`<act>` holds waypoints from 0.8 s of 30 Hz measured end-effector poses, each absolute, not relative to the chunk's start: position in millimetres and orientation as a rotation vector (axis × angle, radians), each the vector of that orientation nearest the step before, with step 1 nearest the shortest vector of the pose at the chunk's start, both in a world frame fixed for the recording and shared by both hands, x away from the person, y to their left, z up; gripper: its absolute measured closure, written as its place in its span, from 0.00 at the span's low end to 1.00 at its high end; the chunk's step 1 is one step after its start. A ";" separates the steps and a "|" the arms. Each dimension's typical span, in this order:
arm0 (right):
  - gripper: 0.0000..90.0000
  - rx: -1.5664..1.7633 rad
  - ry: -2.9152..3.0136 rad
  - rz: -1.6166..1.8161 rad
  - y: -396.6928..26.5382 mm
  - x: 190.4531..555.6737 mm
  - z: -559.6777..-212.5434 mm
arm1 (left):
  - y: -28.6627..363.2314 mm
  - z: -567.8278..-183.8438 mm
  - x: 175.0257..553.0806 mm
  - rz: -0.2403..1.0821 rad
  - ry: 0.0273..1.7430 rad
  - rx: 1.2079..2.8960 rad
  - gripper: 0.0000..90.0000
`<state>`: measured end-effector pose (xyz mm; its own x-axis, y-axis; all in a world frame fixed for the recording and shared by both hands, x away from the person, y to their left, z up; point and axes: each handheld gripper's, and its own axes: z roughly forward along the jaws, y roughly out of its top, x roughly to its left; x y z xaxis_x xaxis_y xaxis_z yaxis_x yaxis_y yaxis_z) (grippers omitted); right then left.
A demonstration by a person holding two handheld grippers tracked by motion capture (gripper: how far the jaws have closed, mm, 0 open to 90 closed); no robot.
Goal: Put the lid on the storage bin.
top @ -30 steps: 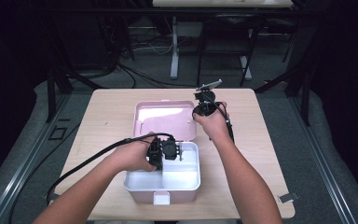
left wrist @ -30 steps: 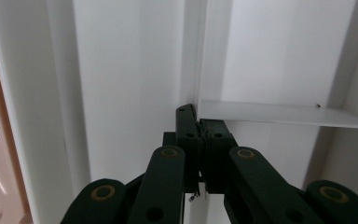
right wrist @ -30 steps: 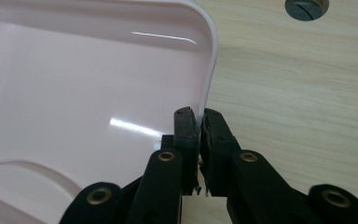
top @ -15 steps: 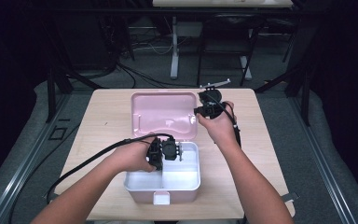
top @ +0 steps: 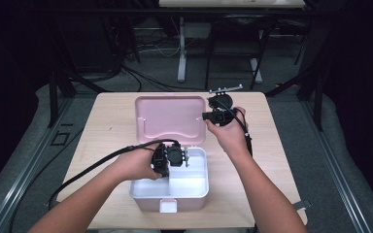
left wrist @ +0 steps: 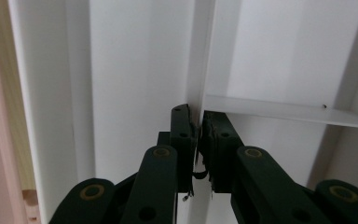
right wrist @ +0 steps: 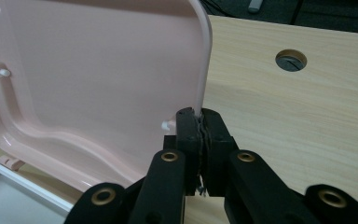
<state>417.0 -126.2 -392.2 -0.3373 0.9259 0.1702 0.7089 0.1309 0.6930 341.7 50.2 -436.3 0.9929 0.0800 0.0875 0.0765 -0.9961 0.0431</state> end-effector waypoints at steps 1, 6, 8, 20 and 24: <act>0.97 1.593 2.112 1.020 -126.2 417.0 -392.3 | 52.1 -433.1 341.9 0.141 0.139 3.076 0.91; 0.98 1.597 2.110 1.024 -126.3 417.1 -392.3 | 66.5 -416.2 344.4 0.125 0.228 2.970 0.91; 0.98 1.596 2.110 1.024 -126.2 416.5 -392.0 | 74.2 -411.4 347.6 0.158 0.273 2.963 0.92; 0.98 1.577 2.115 1.023 -122.4 415.4 -391.8 | 132.6 -402.9 363.8 0.259 0.606 2.693 0.89; 0.98 1.576 2.110 1.027 -122.3 415.3 -392.1 | 146.7 -397.6 367.8 0.314 0.702 2.595 0.87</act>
<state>415.3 -122.3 -392.1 -0.3443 0.9244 0.1641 0.6993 0.1359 0.7018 367.8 146.7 -397.6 0.8460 0.5231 0.1032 0.4254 -0.7788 0.4610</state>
